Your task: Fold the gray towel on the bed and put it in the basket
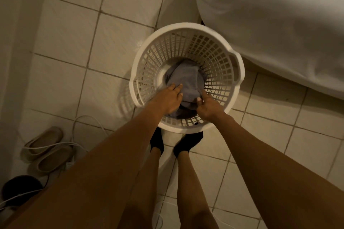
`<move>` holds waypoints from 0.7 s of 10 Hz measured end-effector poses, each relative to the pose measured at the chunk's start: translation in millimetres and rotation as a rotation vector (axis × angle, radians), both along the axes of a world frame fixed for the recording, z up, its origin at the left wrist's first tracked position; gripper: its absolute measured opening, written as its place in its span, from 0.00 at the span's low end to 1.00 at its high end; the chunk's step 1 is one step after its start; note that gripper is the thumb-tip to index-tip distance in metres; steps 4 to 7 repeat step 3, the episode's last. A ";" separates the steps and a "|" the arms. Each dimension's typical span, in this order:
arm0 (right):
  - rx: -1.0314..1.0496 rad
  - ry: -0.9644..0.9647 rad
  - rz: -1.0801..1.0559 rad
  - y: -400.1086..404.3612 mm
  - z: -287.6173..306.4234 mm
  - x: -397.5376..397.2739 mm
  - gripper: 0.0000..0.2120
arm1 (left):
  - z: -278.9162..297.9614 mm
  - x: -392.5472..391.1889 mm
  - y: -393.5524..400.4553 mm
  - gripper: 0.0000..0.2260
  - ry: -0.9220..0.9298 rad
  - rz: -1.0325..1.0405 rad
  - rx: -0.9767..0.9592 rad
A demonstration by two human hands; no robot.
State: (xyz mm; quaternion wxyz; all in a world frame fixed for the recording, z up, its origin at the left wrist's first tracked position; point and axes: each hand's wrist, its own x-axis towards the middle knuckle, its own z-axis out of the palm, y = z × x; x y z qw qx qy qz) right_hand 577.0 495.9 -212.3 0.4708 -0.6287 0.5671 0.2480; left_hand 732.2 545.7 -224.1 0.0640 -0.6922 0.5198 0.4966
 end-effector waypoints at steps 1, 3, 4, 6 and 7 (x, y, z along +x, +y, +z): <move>-0.035 -0.016 -0.005 -3.7 1.6 -1.5 0.26 | 4.4 -1.7 -2.6 0.23 -0.004 -0.006 0.008; -0.071 0.011 -0.001 -5.1 24.1 -6.3 0.26 | 17.9 1.7 2.4 0.24 -0.090 0.006 -0.007; -0.071 0.011 -0.001 -5.1 24.1 -6.3 0.26 | 17.9 1.7 2.4 0.24 -0.090 0.006 -0.007; -0.071 0.011 -0.001 -5.1 24.1 -6.3 0.26 | 17.9 1.7 2.4 0.24 -0.090 0.006 -0.007; -0.071 0.011 -0.001 -5.1 24.1 -6.3 0.26 | 17.9 1.7 2.4 0.24 -0.090 0.006 -0.007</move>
